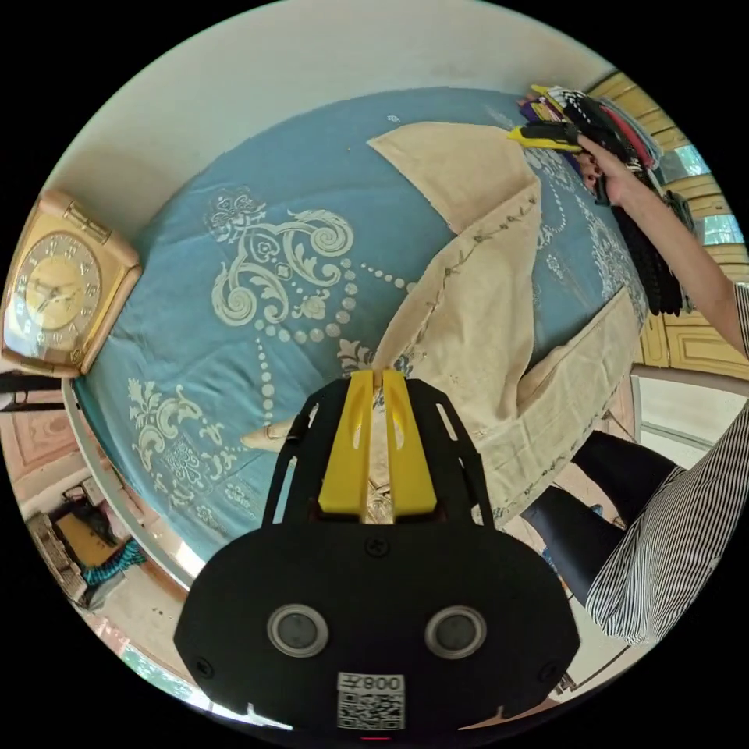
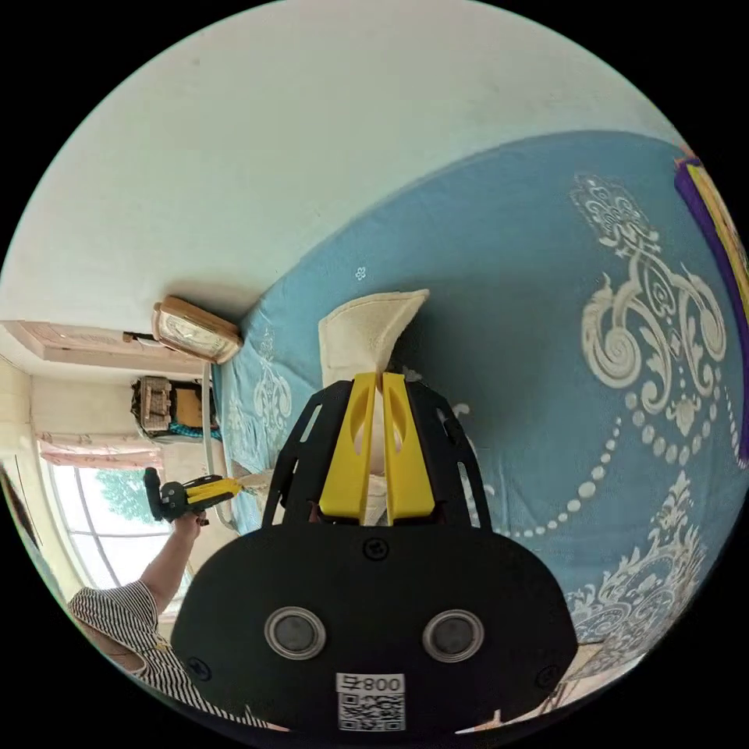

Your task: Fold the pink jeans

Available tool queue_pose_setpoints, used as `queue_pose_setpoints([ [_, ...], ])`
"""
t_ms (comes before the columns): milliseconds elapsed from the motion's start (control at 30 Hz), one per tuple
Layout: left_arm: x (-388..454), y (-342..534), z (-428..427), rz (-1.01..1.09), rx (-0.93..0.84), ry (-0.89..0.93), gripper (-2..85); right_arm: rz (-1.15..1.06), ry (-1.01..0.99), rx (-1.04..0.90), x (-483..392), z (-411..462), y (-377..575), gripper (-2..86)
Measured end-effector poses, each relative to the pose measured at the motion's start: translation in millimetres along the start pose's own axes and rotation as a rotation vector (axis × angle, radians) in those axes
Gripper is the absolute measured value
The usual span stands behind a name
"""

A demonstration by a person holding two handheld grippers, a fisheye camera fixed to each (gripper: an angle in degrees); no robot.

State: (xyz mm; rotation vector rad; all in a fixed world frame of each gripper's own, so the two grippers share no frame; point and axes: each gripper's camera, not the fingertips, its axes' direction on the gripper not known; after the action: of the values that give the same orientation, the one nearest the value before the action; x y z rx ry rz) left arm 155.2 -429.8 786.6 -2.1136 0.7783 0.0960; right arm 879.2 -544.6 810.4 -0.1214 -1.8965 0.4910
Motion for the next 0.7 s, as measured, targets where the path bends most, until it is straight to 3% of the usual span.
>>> queue_pose_setpoints([
  [200, -28, 75, -39, -0.2, 0.149, 0.157, 2.2, 0.231, -0.189, 0.238, 47, -117, 111, 1.2],
  [400, -19, 96, -53, -0.194, 0.147, 0.128, 2.3, 0.257, -0.158, 0.332, 15, -184, 207, 1.3],
  [533, -38, 85, -42, -0.232, 0.179, 0.179, 2.2, 0.19, -0.046, 0.297, 11, -190, 202, 1.5],
  [700, -60, 35, 7, -0.296, 0.102, 0.106, 1.8, 0.3, -0.073, 0.198, 72, -131, 145, 1.8],
])
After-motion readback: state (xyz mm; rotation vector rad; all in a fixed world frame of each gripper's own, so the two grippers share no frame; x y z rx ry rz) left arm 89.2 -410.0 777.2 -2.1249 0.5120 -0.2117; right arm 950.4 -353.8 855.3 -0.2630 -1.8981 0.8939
